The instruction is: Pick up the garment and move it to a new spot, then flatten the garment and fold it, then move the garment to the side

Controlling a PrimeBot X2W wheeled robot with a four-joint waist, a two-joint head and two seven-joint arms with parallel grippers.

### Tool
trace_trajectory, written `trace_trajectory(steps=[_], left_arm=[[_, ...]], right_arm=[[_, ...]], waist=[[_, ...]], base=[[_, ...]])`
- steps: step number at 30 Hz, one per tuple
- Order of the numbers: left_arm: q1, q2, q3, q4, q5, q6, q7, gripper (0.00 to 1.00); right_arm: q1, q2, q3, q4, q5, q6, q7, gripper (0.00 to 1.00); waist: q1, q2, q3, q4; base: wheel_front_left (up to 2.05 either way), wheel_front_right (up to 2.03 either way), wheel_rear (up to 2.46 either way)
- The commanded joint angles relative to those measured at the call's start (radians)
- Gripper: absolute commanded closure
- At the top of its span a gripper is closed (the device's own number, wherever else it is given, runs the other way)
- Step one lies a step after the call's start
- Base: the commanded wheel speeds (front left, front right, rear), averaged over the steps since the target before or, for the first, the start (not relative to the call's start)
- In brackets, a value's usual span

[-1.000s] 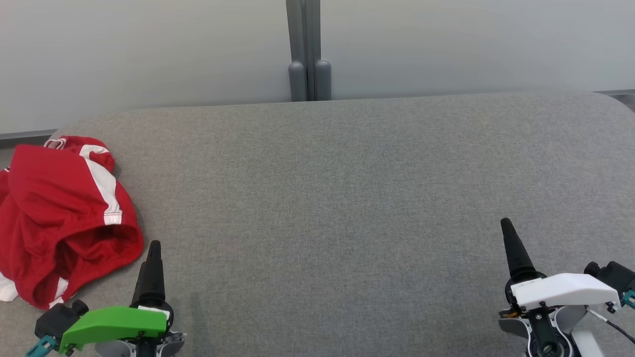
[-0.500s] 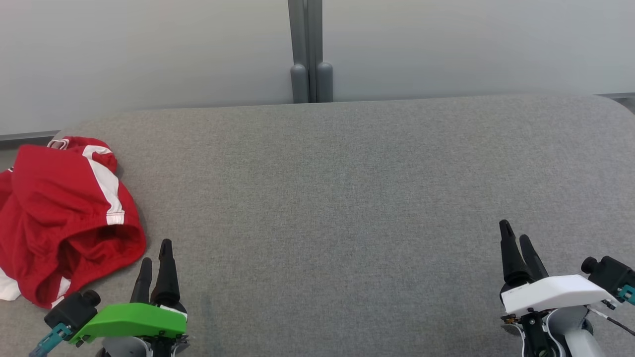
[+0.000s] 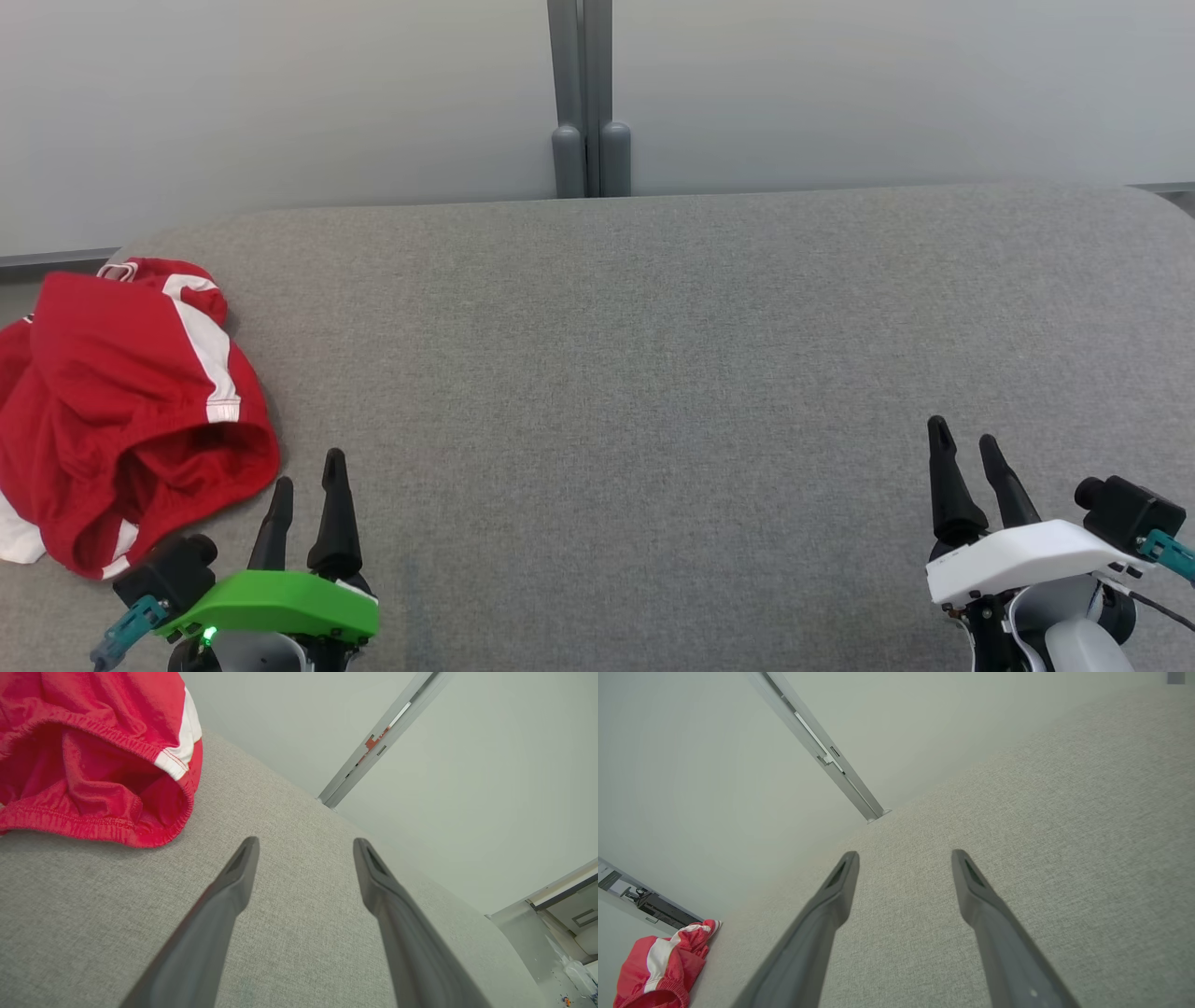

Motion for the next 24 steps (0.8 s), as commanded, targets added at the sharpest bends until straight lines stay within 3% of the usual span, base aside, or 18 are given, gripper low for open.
trace_trajectory(steps=[1,24], left_arm=[[-0.002,0.008,-0.004,-0.006,0.032,-0.001,-0.008,0.00],[0.002,0.010,-0.037,0.005,0.248,0.007,-0.066,0.00]], right_arm=[[-0.001,-0.006,0.003,-0.004,-0.032,0.000,-0.010,0.00],[0.008,-0.008,0.017,-0.003,-0.264,0.001,-0.067,0.00]], waist=[[0.0000,0.0000,-0.001,0.001],[0.0000,0.0000,-0.003,0.013]], base=[[0.00,0.00,0.00],[0.00,0.00,0.00]])
